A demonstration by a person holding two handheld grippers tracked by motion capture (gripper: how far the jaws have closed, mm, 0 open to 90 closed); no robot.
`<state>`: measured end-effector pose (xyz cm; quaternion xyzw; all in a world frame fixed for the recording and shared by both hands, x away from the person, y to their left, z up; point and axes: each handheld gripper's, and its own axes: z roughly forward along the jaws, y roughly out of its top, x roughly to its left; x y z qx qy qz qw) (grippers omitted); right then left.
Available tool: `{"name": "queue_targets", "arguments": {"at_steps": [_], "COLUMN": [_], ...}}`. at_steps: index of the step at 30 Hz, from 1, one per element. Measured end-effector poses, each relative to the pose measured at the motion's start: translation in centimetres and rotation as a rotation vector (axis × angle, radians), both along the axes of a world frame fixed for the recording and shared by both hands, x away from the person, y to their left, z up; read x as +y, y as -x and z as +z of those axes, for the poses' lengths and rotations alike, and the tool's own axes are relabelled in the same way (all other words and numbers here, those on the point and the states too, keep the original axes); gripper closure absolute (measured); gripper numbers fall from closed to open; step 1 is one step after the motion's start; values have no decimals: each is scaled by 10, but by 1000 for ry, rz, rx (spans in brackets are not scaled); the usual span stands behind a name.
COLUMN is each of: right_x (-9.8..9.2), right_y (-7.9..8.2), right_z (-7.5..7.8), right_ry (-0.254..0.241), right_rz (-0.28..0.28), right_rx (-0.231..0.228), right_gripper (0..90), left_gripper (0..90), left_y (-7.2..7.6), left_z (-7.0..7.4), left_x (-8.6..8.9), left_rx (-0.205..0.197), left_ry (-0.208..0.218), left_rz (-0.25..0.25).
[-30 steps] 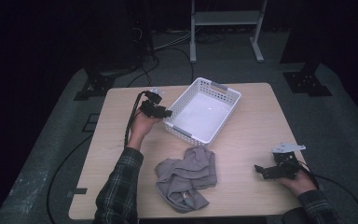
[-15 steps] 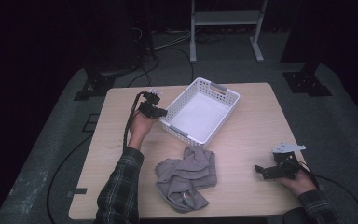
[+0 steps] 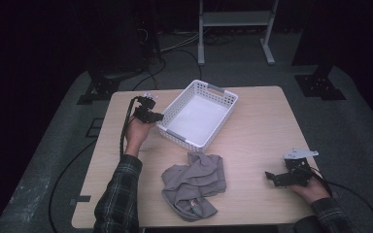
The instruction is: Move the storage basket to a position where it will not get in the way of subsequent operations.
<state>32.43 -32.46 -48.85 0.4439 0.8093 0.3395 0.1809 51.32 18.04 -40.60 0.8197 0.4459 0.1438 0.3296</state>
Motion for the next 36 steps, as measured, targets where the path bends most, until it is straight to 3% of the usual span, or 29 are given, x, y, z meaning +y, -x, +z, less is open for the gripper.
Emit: {"name": "queue_targets", "arguments": {"at_steps": [23,25,28,30,33,36], "right_x": [0,0,0,0,0,0], "right_y": [0,0,0,0,0,0], "right_z": [0,0,0,0,0,0], "right_ry": [0,0,0,0,0,0], "right_rz": [0,0,0,0,0,0], "right_rx": [0,0,0,0,0,0], "right_gripper": [0,0,0,0,0,0], "left_gripper": [846,838,736,681,658,640], "left_y": [13,15,20,24,32,39], "left_z": [1,4,11,17,26,34], "left_x": [69,69,66,61,53,42], "left_rx": [-2,-18,-53,-70,-86,-97], "left_ry": [-1,-9,14,2,49,57], "left_rz": [127,121,108,103,60,29]}}
